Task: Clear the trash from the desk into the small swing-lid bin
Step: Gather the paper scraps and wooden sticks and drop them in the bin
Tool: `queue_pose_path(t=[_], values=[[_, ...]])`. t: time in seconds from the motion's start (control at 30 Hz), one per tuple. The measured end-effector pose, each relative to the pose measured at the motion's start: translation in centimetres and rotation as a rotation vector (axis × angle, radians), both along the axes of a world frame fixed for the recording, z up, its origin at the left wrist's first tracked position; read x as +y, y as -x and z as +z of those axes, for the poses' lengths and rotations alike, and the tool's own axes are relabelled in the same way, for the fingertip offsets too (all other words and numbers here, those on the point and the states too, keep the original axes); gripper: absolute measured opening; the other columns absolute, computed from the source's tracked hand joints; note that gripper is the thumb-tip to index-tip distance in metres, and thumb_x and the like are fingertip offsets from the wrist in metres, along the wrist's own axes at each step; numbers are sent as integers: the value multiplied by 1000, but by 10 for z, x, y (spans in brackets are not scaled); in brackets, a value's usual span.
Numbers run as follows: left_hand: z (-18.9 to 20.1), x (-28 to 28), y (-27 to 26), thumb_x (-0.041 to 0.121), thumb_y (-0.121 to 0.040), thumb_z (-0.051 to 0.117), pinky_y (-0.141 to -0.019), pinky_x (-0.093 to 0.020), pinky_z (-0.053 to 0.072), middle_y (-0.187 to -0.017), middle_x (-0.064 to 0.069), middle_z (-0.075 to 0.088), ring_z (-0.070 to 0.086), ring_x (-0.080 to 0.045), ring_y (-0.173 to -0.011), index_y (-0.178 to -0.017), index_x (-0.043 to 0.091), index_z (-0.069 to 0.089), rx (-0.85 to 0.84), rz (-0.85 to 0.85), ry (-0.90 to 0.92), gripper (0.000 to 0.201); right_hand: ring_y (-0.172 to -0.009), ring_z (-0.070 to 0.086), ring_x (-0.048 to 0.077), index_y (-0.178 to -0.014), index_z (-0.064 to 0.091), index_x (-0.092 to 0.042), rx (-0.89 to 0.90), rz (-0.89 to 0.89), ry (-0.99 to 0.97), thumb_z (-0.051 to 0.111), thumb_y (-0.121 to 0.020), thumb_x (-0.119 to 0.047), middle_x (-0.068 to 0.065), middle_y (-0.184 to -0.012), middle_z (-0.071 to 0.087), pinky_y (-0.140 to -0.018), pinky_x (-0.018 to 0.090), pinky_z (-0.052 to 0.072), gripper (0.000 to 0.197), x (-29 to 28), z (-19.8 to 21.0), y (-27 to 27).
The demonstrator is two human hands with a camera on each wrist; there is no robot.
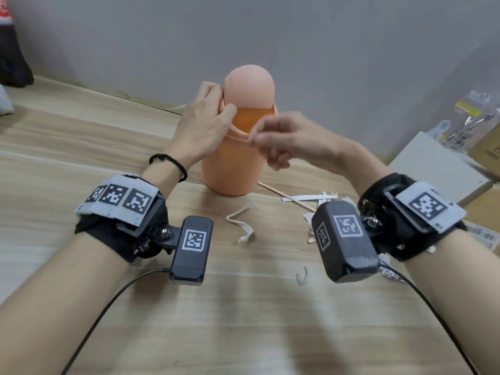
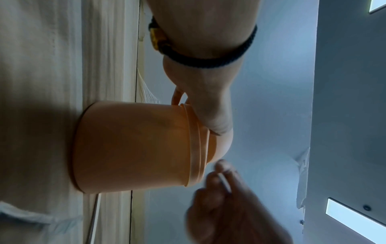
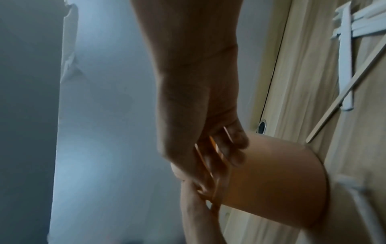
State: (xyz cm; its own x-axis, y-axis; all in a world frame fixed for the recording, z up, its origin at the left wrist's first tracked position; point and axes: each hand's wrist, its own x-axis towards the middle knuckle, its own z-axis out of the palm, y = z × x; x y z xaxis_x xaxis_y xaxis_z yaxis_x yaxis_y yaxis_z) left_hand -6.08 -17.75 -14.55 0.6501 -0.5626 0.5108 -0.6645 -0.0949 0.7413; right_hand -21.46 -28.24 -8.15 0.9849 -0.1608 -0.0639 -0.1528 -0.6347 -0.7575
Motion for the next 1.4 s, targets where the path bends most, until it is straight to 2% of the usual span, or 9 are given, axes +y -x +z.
queue_pose_path(t=[0.13,0.23,0.43,0.6,0.77,1.0,1.17,1.27,1.4], values=[[1,1,0,28,-88,36,-82,-43,40,-103,1,40,48,-27,-90,-85,8,41,5,-1,-3,21,-85,68,12,-130,54,-22,518,262,283,64,-92,-33,-4,-110,63,-69,28,56,40,17,-25,3],[1,0,1,27,-89,36,-84,-43,40,-104,0,41,48,-26,-92,-87,6,42,2,-1,-3,22,-100,63,15,-138,46,-27,633,276,422,71,-86,-40,-10,-122,51,-79,26,57,59,26,-51,1],[0,0,2,29,-88,35,-86,-44,40,-107,-2,42,49,-28,-94,-88,4,43,8,-3,-10,26,-73,64,12,-87,67,-13,324,239,550,68,-89,-18,1,-85,71,-72,30,54,6,16,-71,-3],[0,0,1,28,-88,35,-83,-42,38,-105,0,40,47,-27,-93,-87,7,42,-1,1,-5,22,-72,66,20,-94,71,1,33,123,221,68,-90,-12,21,-91,72,-72,32,59,14,7,-20,1],[0,0,1,26,-91,36,-80,-39,37,-105,0,40,47,-25,-91,-86,9,40,-13,11,-11,18,-79,72,14,-94,75,-6,-395,-268,347,62,-92,-19,8,-88,76,-81,37,58,18,-6,10,-8],[-1,-2,0,28,-88,36,-79,-36,36,-105,0,40,47,-25,-94,-89,6,44,-13,4,-4,23,-61,53,-9,-87,74,-23,-373,-343,546,69,-87,-35,-12,-73,66,-57,9,37,14,-8,-5,-17],[-1,-3,1,26,-89,36,-78,-37,35,-105,-1,40,47,-27,-93,-88,6,44,-26,3,-3,22,-81,63,15,-98,76,-26,-218,-294,751,60,-91,-32,-3,-93,75,-71,28,50,18,0,-9,-27],[-1,-2,2,26,-90,36,-82,-42,38,-107,-3,42,48,-28,-94,-90,5,45,-21,8,-7,23,-102,63,15,-108,73,-26,-130,-237,711,51,-92,-19,-6,-111,72,-84,22,45,28,0,-3,-29],[0,-3,3,27,-90,36,-85,-45,40,-110,-6,43,48,-29,-96,-93,3,45,-14,13,-11,26,-99,64,13,-97,76,-24,-167,-299,659,44,-85,-4,-7,-103,74,-84,20,47,40,-3,4,-28]])
